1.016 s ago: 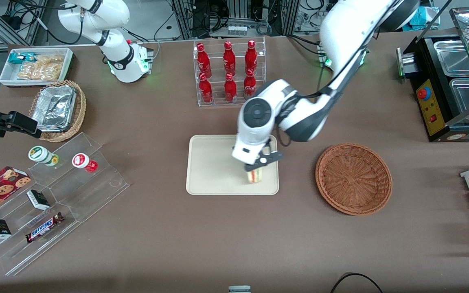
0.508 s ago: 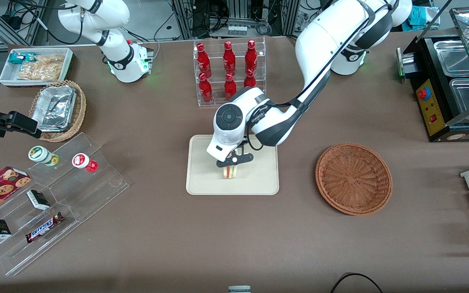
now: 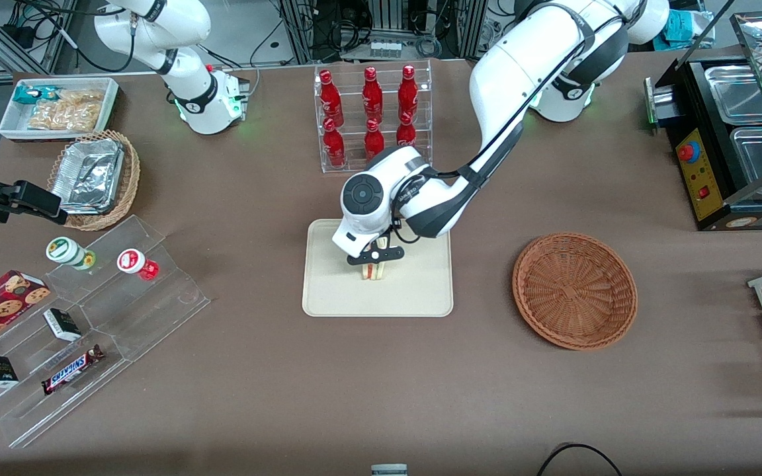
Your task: Place sandwich from basket to tray
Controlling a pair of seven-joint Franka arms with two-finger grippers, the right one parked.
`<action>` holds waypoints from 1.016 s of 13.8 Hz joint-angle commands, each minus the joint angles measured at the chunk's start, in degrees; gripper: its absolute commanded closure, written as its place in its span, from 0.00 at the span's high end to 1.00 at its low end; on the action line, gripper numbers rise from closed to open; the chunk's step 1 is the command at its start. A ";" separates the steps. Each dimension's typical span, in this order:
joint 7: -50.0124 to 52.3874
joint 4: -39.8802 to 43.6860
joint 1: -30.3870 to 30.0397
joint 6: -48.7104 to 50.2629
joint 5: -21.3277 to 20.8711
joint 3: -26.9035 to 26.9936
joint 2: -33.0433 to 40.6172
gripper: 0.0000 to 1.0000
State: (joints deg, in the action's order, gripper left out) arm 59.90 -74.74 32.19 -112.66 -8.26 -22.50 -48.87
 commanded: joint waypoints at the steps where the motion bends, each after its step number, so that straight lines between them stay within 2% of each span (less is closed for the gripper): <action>1: 1.89 0.56 0.59 -0.37 -1.14 0.70 -0.17 0.77; 2: 2.15 0.56 0.68 -0.37 -1.14 0.70 0.00 1.00; 5: 2.42 1.09 0.41 0.06 -0.88 0.70 1.84 1.00; 9: 2.68 0.56 0.06 3.47 -1.32 1.23 8.07 1.00; 12: 2.77 -0.13 -0.29 7.62 -0.80 5.43 13.78 1.00; 14: 2.68 -2.85 -3.61 8.41 -0.35 5.89 16.69 1.00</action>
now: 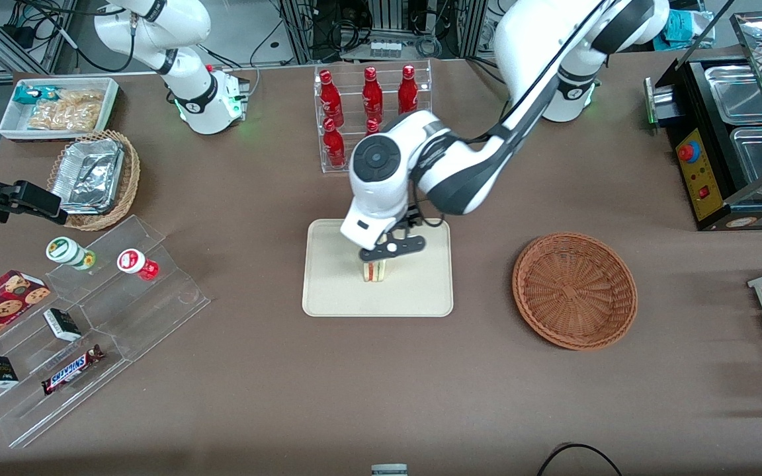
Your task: Place sandwich from basket to tray
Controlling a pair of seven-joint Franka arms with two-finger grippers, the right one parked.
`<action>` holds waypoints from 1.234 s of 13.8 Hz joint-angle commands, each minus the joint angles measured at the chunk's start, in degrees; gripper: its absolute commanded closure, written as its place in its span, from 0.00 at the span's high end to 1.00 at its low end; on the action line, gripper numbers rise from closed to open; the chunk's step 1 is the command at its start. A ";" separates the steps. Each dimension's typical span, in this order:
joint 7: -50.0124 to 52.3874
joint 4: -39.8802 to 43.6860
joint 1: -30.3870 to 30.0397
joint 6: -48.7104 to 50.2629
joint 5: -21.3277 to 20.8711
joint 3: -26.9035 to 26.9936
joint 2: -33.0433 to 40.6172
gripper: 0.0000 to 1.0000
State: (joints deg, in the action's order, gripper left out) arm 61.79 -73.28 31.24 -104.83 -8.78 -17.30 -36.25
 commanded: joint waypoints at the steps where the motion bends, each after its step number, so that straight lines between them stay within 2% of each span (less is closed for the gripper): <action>1: 0.44 -6.59 -4.24 0.51 0.16 0.69 5.82 1.00; 5: -0.61 -16.78 -10.39 0.24 -0.62 0.69 14.96 1.00; 10: -15.97 -31.47 -17.16 2.25 -0.36 0.69 30.43 1.00; 12: -23.51 -31.57 -20.32 8.56 0.77 0.69 34.39 1.00; 15: -36.17 -29.82 -24.11 15.86 5.60 1.21 38.00 1.00; 17: -41.64 -27.36 -24.73 20.17 7.89 4.27 39.15 1.00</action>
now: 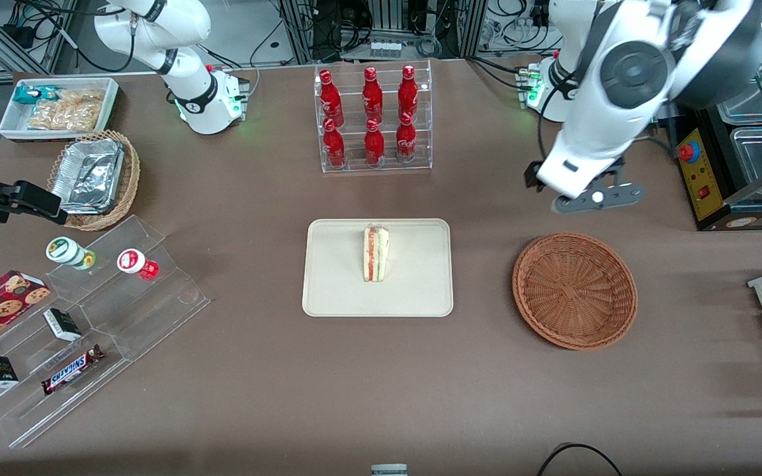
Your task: Place sandwich from basket to tray
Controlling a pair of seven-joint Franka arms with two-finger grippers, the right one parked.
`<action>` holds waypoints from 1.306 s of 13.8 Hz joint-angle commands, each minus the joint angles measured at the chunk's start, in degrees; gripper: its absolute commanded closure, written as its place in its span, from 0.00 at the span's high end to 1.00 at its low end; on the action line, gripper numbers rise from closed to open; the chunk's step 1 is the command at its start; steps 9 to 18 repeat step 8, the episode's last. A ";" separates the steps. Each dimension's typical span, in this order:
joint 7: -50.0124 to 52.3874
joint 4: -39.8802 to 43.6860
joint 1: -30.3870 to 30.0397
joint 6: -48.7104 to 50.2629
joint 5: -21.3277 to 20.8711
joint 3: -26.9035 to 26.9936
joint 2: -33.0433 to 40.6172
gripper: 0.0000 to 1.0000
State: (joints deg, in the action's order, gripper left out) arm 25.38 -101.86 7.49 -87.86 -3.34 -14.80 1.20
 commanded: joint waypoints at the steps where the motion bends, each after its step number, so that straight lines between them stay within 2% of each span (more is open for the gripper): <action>1: -7.60 2.45 -1.25 4.61 3.85 3.36 2.22 1.00; 6: -12.72 8.07 -2.29 6.56 10.10 11.81 2.49 1.00; 8: -12.72 10.01 -4.66 6.65 10.20 11.73 2.31 1.00; 18: -12.72 10.01 -4.66 6.65 10.20 11.73 2.31 1.00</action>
